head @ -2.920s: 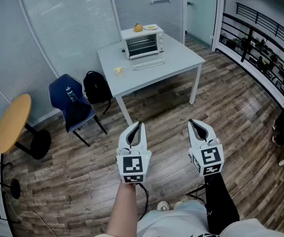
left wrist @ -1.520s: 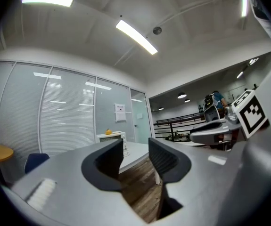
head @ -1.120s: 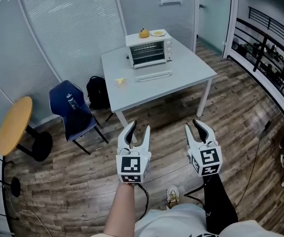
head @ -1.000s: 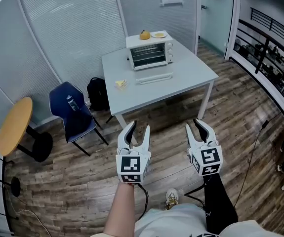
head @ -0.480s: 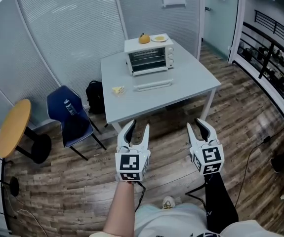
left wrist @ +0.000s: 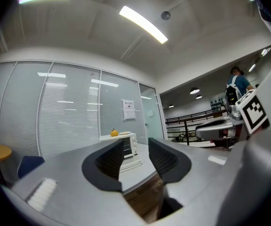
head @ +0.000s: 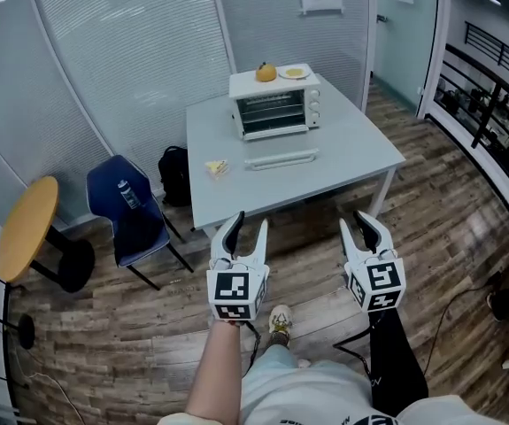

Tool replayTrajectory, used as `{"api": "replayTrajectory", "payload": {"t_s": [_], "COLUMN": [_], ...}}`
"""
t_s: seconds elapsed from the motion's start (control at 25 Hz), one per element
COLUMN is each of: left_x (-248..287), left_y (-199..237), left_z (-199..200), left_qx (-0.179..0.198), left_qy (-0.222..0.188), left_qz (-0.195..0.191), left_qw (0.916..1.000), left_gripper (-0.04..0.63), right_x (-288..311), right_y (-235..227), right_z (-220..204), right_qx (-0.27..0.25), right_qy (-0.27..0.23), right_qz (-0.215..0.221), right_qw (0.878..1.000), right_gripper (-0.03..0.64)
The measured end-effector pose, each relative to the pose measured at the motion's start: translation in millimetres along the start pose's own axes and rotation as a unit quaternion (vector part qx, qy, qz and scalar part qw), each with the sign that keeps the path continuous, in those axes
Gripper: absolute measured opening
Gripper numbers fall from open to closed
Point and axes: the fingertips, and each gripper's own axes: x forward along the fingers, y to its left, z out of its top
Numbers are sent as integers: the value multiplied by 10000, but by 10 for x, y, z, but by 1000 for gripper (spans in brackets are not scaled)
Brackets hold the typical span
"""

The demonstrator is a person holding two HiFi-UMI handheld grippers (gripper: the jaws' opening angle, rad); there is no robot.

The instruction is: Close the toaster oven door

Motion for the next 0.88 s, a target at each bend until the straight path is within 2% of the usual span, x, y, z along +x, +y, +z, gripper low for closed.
{"api": "replayTrajectory", "payload": {"t_s": [0.36, 0.88], "left_x": [610, 1907], "left_y": [426, 1015], "left_z": [-160, -297], "left_qx": [-67, -72], "left_qy": [67, 117], "left_qz": [71, -159], "left_qw": [9999, 9998], "left_gripper": [183, 183], "right_x": [692, 1958], "right_y": [-175, -559], "right_z": [-53, -44], "right_qx": [-52, -72], "right_qy": [40, 95], "right_qz": [6, -201], "right_qw": [10000, 9997], "right_gripper": [91, 91]}}
